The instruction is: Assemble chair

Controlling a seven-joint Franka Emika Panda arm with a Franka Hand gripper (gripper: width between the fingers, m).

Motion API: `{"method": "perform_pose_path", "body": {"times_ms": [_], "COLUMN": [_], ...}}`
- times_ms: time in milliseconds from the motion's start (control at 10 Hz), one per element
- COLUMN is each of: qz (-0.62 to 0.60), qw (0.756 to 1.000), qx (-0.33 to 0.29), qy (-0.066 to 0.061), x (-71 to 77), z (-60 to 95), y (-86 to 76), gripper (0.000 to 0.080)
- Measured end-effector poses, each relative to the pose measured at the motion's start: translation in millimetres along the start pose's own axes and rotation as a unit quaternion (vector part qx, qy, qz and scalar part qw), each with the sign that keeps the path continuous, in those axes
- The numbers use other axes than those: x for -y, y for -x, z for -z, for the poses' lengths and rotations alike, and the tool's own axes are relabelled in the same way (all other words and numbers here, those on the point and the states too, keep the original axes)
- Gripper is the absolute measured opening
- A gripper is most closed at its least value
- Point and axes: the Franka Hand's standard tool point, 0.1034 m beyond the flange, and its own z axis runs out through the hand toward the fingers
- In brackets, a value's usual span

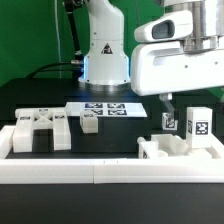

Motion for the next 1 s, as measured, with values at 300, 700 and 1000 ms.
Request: {"method": "perform_pose_path", "body": {"times_ms": [300,700,1000], "qz": [-0.014,-0.167,-0.321], "qw": [1.000,0.986,0.947], "qx": [0.000,0.001,0.002], "qy": [0.000,-0.001,-0.002], "x": [-0.1,1.8,9.8], "z": [-0.1,-0.9,-2.0], "y": [0.1,0.9,1.7], "gripper": [0.0287,0.0288,0.0289]}}
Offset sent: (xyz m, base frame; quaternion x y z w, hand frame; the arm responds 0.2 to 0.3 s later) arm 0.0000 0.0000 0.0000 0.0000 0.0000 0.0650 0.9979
